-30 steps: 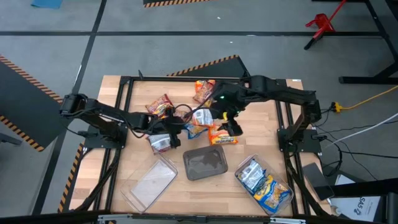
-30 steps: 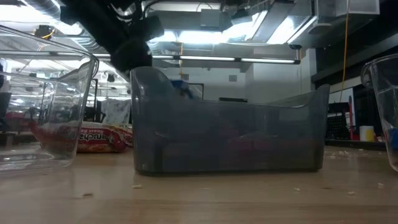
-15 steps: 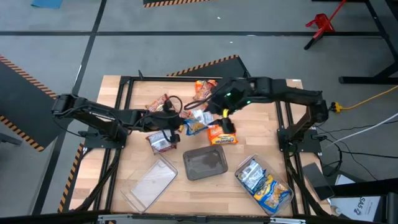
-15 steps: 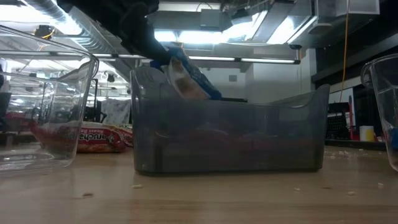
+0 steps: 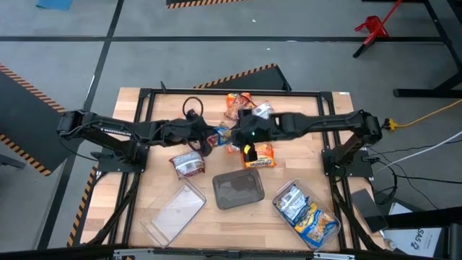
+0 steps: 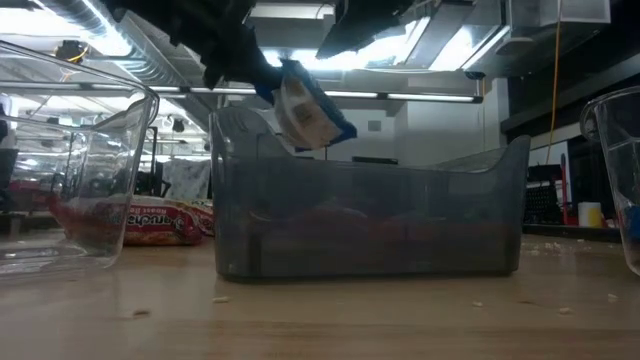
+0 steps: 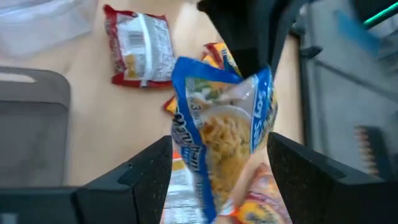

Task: Sort Maruchan noodles
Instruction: Put the blue noodle pack into the right transparent bin

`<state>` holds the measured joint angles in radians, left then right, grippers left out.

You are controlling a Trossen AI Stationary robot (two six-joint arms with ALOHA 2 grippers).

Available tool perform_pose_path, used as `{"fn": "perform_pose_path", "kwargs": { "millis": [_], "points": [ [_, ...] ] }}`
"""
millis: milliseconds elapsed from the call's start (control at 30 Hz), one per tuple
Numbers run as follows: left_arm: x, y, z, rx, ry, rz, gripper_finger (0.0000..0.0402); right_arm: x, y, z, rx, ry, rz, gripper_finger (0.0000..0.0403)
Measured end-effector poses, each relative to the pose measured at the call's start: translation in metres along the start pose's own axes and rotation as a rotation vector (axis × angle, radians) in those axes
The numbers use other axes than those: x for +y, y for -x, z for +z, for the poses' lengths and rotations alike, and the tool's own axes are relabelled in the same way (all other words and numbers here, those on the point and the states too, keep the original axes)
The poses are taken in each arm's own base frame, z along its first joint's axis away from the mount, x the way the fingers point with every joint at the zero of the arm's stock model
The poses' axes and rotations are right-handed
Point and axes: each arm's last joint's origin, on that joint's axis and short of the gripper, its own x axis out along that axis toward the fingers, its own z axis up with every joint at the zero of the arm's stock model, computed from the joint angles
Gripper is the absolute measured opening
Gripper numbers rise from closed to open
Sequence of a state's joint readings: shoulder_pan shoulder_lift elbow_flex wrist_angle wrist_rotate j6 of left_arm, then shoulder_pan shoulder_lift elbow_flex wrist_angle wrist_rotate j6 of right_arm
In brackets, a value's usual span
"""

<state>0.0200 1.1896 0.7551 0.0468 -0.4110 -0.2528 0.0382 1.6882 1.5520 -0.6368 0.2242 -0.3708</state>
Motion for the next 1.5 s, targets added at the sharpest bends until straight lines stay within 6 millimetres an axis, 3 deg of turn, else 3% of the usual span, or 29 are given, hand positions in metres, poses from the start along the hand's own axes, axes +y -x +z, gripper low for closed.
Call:
{"fn": "perform_pose_path", "kwargs": {
  "millis": [133,333,667,1200,1333,1500],
  "points": [
    [0.001,-0.001,0.003,-0.022,0.03,-0.027,0.0005,0.008,0.0,0.002,-0.005,0.028,-0.011,0.0246],
    [0.003,-0.002,0.006,-0.046,0.088,-0.033,0.0005,0.006,-0.001,0.001,0.006,-0.084,-0.054,0.0246],
    [0.004,-0.003,0.011,-0.08,0.156,-0.062,0.0005,0.013,-0.018,-0.009,-0.031,-0.11,-0.132,0.0246],
    [0.006,-0.004,0.02,-0.138,0.24,-0.143,0.0005,0.007,-0.018,-0.008,-0.016,-0.124,-0.29,0.0244],
    [0.006,-0.004,0.021,-0.136,0.244,-0.156,0.0005,0.007,-0.017,-0.008,-0.008,-0.119,-0.302,0.0217],
    [0.005,-0.003,0.02,-0.132,0.242,-0.162,0.0005,0.007,-0.017,-0.008,-0.008,-0.119,-0.302,0.0138]
  ]
}}
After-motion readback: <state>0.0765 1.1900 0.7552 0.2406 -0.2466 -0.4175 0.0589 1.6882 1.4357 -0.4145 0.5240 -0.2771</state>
